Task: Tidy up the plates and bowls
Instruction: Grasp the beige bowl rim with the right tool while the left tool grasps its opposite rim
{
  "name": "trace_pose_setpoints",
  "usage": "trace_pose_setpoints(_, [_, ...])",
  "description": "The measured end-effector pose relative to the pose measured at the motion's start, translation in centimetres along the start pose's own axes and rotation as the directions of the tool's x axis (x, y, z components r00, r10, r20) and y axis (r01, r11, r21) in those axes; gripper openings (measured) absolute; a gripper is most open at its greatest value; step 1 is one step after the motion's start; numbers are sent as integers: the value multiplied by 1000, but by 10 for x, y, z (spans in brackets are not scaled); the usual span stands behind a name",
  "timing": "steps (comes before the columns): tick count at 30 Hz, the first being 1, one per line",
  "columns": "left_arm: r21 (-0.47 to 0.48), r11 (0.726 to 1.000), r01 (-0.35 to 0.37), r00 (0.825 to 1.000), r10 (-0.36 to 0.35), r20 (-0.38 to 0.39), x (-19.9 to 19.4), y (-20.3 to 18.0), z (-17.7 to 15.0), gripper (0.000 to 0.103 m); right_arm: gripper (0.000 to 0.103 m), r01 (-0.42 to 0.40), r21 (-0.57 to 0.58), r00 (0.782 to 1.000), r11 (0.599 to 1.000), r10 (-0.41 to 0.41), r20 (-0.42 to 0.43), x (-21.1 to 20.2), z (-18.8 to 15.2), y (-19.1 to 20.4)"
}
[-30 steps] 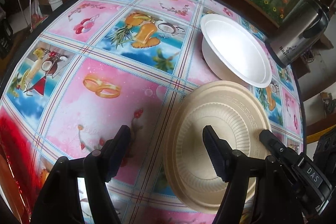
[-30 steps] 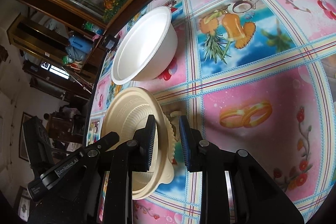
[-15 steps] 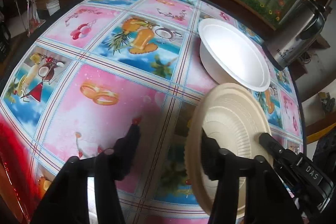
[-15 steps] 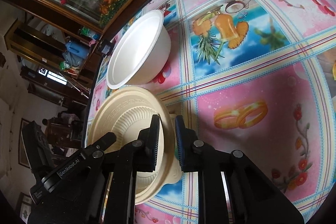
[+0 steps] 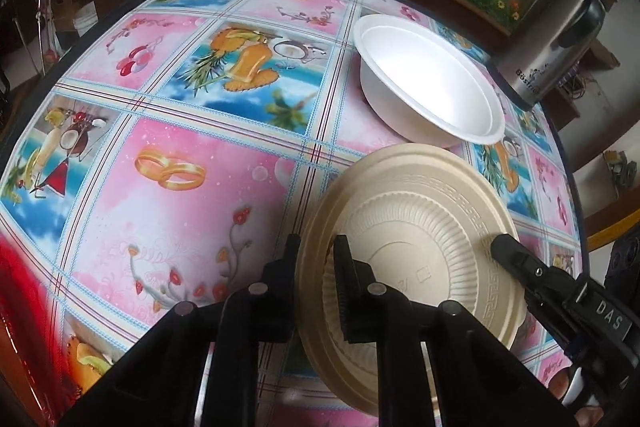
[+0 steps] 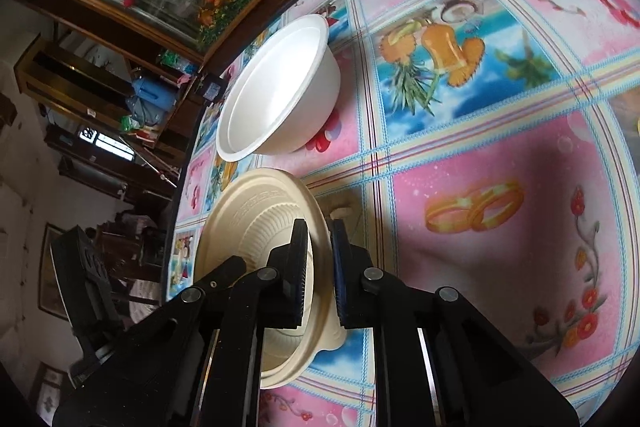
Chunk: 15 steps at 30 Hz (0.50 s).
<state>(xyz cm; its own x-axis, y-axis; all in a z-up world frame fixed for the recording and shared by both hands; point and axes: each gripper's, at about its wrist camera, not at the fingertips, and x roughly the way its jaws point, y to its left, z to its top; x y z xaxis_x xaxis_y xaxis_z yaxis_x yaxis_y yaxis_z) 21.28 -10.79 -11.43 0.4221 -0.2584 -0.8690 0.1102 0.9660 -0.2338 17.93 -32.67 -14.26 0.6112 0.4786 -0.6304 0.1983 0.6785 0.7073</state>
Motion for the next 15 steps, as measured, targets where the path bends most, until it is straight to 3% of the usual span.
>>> trace_pose_setpoints(15, [82,996,-39,999,39,-8,-20,-4,-36,15,12,26,10,1000,1000,-26,14,-21,-37,-1])
